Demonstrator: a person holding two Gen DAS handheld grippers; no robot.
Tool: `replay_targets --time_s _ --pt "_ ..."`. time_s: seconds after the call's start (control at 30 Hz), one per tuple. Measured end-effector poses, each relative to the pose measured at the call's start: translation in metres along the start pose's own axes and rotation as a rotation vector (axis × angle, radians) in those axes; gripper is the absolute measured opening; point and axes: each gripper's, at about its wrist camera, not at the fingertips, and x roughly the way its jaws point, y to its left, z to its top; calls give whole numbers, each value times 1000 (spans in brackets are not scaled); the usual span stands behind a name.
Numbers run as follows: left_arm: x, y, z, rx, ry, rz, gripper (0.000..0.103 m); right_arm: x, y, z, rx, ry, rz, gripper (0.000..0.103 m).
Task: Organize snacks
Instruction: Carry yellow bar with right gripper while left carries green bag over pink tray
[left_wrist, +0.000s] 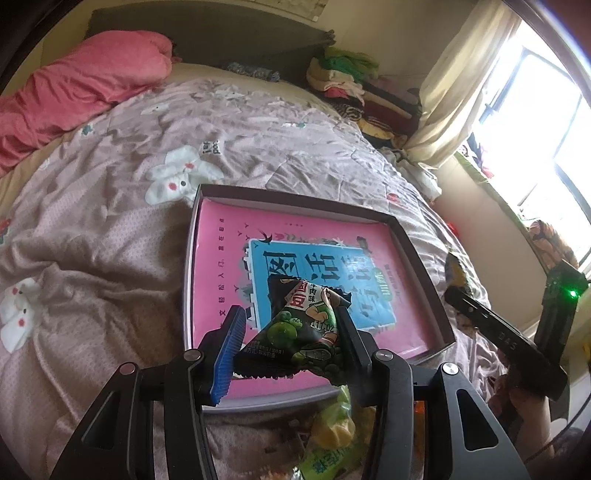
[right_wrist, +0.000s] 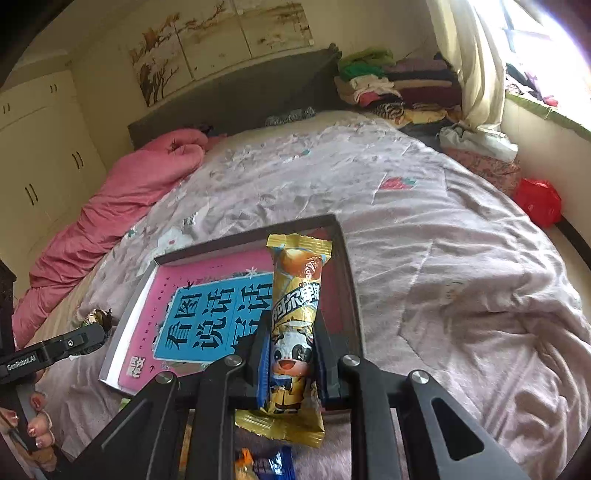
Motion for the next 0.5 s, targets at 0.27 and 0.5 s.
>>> replay_targets --time_s 0.27,0.5 --pt "17 -2 -1 9 13 30 50 25 14 -3 -45 46 0 20" --pt "34 -8 3 38 37 65 50 36 20 -6 -84 64 -23 20"
